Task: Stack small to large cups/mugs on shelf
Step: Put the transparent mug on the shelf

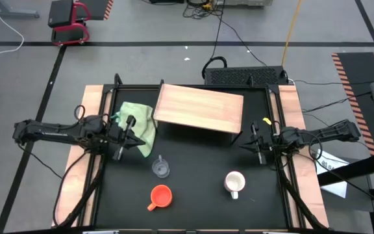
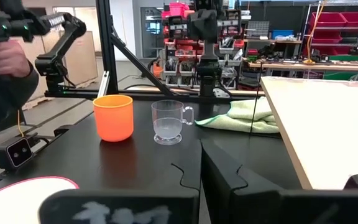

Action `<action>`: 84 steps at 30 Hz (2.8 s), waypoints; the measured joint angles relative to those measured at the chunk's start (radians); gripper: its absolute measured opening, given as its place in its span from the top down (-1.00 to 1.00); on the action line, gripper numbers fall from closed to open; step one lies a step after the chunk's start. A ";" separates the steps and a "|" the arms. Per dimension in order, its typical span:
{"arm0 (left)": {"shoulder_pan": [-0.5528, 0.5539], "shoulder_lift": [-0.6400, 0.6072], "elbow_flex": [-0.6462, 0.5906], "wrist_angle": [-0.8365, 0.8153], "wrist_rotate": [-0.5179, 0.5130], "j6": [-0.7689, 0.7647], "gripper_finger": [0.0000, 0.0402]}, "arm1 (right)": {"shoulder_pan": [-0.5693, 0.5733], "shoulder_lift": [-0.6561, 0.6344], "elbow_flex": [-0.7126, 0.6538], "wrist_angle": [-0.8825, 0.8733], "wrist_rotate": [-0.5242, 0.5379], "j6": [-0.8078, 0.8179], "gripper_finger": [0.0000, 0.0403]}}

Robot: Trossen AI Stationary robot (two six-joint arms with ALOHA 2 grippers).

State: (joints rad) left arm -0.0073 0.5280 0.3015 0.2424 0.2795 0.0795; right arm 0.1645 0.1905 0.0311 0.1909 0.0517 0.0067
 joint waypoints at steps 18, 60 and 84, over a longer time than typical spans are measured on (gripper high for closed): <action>-0.115 0.302 0.179 -0.053 -0.064 0.042 1.00 | 0.000 0.000 0.000 -0.009 0.000 0.006 1.00; -0.159 0.735 0.737 -0.858 -0.112 0.067 1.00 | 0.000 0.000 0.000 -0.050 0.000 -0.003 1.00; -0.085 1.007 0.946 -1.080 0.018 0.184 1.00 | 0.000 0.002 0.000 -0.052 0.000 -0.049 1.00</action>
State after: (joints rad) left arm -0.0923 1.5353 1.2472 -0.8375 0.2974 0.2633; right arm 0.1644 0.1929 0.0311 0.1389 0.0517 -0.0425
